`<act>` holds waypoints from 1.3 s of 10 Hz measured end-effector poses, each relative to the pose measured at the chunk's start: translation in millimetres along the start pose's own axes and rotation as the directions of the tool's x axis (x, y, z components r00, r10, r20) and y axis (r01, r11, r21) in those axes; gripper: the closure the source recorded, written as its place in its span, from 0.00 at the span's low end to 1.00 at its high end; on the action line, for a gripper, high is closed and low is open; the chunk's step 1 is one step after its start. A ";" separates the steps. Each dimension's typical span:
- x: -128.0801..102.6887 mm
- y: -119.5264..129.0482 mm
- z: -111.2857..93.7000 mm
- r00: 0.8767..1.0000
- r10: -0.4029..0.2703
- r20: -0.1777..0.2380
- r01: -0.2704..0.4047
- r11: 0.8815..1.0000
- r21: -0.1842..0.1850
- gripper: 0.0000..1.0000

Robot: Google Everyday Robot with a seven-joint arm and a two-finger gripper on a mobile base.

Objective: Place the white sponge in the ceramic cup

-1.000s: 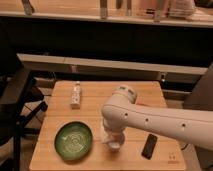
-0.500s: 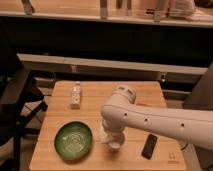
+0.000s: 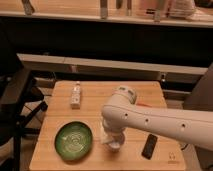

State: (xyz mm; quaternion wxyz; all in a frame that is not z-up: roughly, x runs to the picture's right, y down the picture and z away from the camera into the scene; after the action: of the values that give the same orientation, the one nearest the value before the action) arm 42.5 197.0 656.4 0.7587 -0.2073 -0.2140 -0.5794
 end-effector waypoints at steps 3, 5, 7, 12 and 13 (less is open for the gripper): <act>-2.2 28.6 -2.9 0.999 0.045 0.019 -0.046 0.999 0.027 1.00; -6.6 37.4 -1.7 0.997 0.065 0.036 -0.067 0.997 0.045 0.90; -10.3 38.0 -0.4 0.997 0.066 0.050 -0.069 0.996 0.062 0.69; -14.1 30.9 3.9 0.997 0.053 0.052 -0.057 0.996 0.070 0.22; -13.9 30.3 3.2 0.997 0.056 0.044 -0.059 0.995 0.075 0.20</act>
State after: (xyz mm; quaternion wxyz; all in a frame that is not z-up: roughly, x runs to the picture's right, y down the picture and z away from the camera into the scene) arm 68.3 217.1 649.1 0.7777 -0.1963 -0.2456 -0.5443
